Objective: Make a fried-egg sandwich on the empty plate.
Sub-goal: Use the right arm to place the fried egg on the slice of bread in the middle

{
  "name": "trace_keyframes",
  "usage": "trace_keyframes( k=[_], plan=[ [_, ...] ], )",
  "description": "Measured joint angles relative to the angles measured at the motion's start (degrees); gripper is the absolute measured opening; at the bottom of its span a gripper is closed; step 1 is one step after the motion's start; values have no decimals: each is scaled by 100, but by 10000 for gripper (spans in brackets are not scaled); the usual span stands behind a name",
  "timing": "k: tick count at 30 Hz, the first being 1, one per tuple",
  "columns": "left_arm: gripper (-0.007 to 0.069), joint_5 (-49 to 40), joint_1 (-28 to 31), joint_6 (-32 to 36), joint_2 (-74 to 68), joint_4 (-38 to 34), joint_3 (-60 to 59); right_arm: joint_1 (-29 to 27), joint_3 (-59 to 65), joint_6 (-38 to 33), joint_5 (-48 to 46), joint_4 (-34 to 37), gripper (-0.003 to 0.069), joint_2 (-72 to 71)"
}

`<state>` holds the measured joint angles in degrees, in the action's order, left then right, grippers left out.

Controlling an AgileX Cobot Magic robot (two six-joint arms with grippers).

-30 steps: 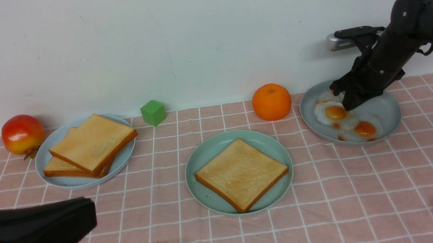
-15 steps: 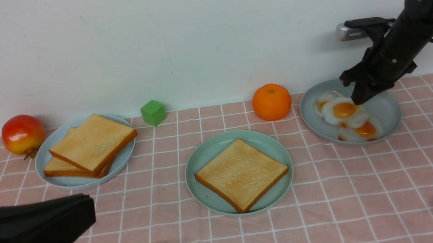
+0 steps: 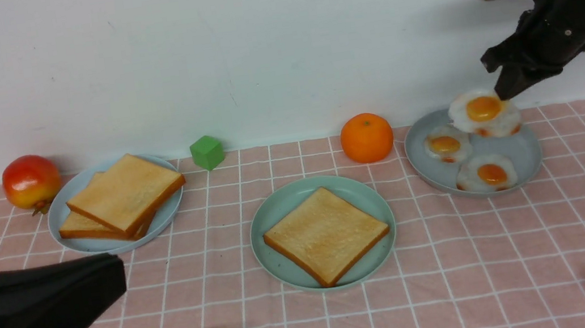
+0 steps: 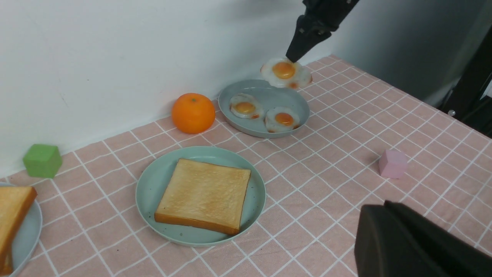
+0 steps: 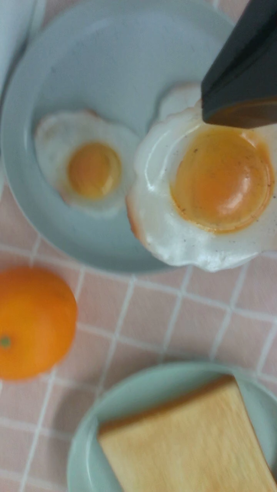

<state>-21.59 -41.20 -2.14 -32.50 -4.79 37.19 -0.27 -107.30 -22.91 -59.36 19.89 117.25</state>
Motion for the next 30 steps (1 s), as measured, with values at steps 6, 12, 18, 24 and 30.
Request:
trace_keyframes(
  k=[6, 12, 18, 24, 30],
  plan=[
    [-6, 0, 0, 0, 0, 13, 0, 790, 1496, -251, 732, 507, 0, -836],
    [-6, 0, 0, 0, 0, 13, 0, 1762, 1881, -366, 1284, 827, 0, -777],
    [-2, 0, 0, 0, 0, 13, 0, 2338, 1890, -399, 2016, 1027, 0, -367],
    [1, 0, 0, 0, 0, 13, 0, 2366, 1895, -399, 2442, 1103, 3, 26],
    [7, 0, 0, 0, 0, 13, 0, 2366, 1895, -399, 2641, 1122, 23, 206]
  ],
)
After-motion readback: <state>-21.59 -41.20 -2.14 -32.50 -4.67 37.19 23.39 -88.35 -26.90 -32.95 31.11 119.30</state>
